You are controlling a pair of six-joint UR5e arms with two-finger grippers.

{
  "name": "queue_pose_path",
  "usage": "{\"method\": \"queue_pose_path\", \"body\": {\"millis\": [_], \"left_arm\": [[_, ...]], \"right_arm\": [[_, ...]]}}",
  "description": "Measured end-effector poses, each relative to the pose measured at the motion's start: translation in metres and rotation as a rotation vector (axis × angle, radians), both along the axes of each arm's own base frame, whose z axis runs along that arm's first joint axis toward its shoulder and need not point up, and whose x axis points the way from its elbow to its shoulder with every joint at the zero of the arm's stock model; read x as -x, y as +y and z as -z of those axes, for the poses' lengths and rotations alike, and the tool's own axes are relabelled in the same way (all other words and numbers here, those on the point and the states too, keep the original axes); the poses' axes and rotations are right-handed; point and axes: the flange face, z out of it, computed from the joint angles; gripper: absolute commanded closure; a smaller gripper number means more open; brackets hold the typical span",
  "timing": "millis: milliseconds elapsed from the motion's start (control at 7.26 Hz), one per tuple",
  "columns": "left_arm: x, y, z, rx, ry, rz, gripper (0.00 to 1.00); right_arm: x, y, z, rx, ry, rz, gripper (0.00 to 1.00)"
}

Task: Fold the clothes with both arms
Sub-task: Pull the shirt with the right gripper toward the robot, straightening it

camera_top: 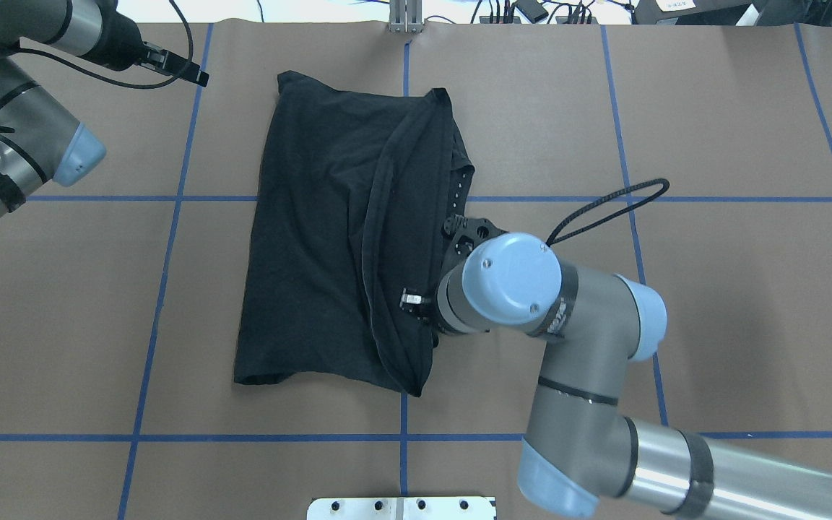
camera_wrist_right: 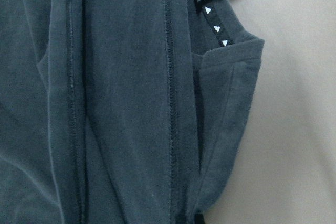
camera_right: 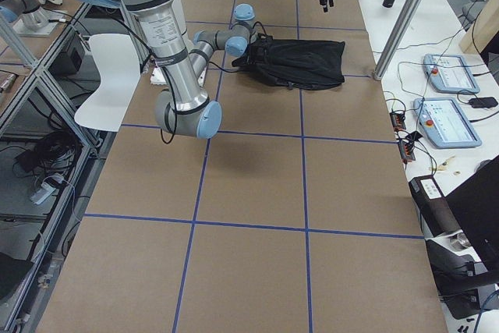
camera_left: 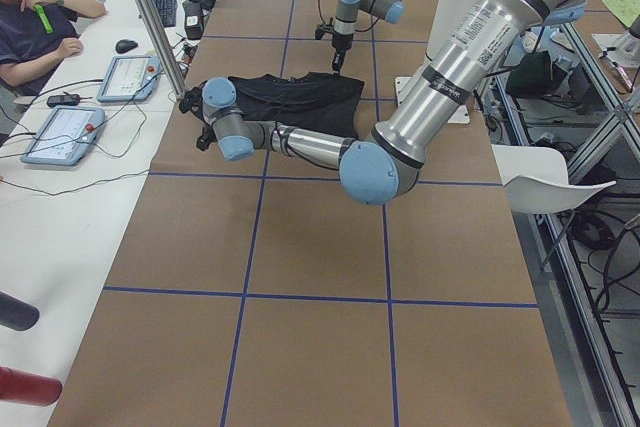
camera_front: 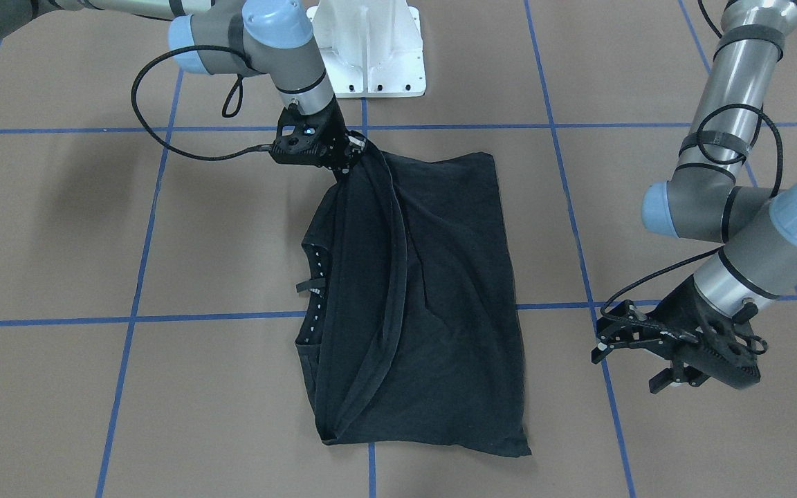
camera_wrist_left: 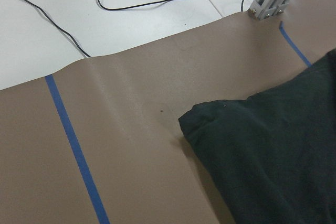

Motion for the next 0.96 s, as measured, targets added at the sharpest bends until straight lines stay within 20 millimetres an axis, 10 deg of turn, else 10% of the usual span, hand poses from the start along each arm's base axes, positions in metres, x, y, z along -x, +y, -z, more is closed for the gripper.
{"method": "queue_pose_path", "body": {"millis": [413, 551, 964], "left_arm": [[-0.009, 0.007, -0.009, 0.012, -0.002, -0.013, 0.0], [-0.01, 0.008, -0.01, 0.013, -0.002, -0.015, 0.0], [-0.026, 0.015, -0.012, 0.016, -0.005, -0.037, 0.0]], "right_arm": [[-0.019, 0.04, -0.034, -0.022, 0.045, 0.029, 1.0], [-0.021, 0.042, -0.039, -0.027, 0.054, 0.035, 0.01], [-0.025, 0.033, -0.037, -0.045, 0.058, 0.046, 0.0]]}}
